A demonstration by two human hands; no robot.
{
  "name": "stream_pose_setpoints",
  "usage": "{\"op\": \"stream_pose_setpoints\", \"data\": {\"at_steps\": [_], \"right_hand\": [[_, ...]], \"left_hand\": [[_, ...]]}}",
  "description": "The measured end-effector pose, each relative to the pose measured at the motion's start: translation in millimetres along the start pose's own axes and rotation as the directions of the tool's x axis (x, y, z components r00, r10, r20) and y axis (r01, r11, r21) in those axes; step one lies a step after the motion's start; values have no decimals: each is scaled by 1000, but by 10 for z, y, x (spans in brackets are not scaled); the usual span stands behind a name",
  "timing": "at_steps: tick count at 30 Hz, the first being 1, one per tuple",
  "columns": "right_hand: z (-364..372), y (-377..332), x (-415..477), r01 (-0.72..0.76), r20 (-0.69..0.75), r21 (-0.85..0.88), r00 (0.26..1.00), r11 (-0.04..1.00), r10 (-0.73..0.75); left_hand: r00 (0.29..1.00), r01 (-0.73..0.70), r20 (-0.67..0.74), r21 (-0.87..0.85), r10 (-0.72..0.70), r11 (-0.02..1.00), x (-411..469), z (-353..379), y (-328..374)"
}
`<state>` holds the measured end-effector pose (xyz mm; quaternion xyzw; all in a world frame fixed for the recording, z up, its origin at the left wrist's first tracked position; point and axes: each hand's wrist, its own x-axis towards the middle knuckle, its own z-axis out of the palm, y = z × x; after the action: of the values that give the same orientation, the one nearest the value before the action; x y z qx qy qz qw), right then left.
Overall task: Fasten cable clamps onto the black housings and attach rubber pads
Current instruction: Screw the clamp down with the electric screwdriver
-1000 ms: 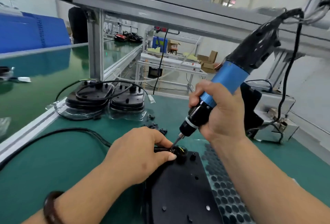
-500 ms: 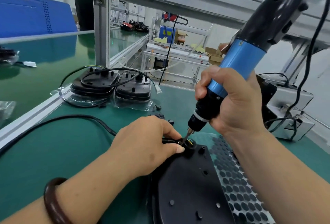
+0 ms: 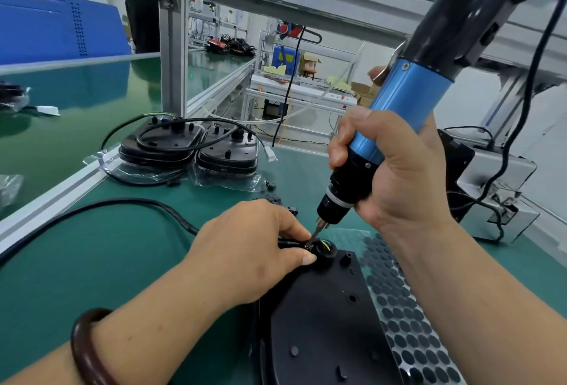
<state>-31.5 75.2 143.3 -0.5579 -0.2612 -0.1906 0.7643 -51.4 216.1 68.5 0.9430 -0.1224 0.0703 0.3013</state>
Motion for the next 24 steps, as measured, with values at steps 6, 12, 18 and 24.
{"op": "stream_pose_setpoints", "data": {"at_steps": [6,12,18,24], "right_hand": [[4,16,14,-8,22,-2,1000,1000,8],[23,19,58,-36,87,-45,995,998,39],[83,33,102,-54,174,-64,983,997,64],[62,52,86,-50,147,-5,988,999,51]], "left_hand": [[1000,-3,-17,-1,3,1000,-1,-5,1],[1000,-2,-21,14,2,1000,-6,-7,4],[1000,-3,-13,27,4,1000,-2,-5,-5],[1000,-5,-2,35,5,999,4,-6,0]]}}
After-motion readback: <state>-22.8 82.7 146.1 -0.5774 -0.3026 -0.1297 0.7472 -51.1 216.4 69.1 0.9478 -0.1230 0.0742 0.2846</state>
